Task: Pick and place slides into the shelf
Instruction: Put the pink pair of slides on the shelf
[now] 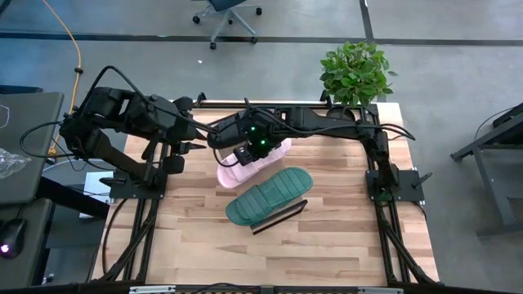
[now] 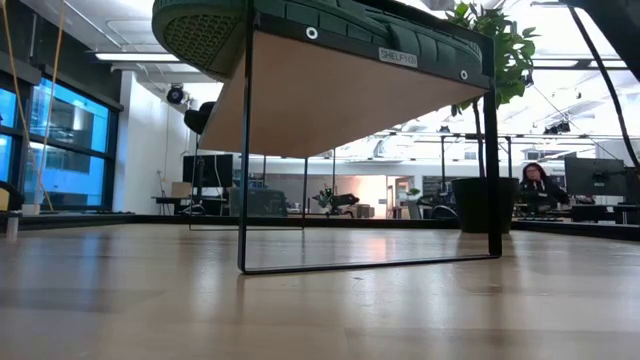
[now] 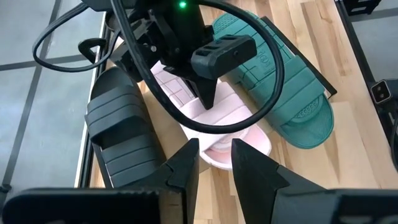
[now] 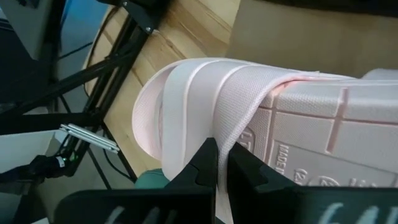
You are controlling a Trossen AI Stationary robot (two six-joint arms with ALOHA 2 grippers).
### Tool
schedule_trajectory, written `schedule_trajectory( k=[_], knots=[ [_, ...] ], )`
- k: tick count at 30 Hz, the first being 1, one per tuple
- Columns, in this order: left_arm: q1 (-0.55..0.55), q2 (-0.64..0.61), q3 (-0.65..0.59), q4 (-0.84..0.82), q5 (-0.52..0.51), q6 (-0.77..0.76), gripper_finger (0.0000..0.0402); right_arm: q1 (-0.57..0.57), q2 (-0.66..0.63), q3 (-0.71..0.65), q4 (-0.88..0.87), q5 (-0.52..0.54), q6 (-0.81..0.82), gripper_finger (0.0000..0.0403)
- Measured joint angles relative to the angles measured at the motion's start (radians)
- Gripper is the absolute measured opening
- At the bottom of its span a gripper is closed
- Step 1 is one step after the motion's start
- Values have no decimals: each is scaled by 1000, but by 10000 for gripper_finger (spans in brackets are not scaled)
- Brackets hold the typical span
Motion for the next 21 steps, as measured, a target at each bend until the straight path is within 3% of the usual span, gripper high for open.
schedule_trajectory(
  k=[12,21],
  knots=[
    [0,0,0,0,0,-8,83,2,0,-56,6,-4,5,0],
    [0,0,0,0,9,-9,83,10,0,-94,115,-12,37,0]
  ],
)
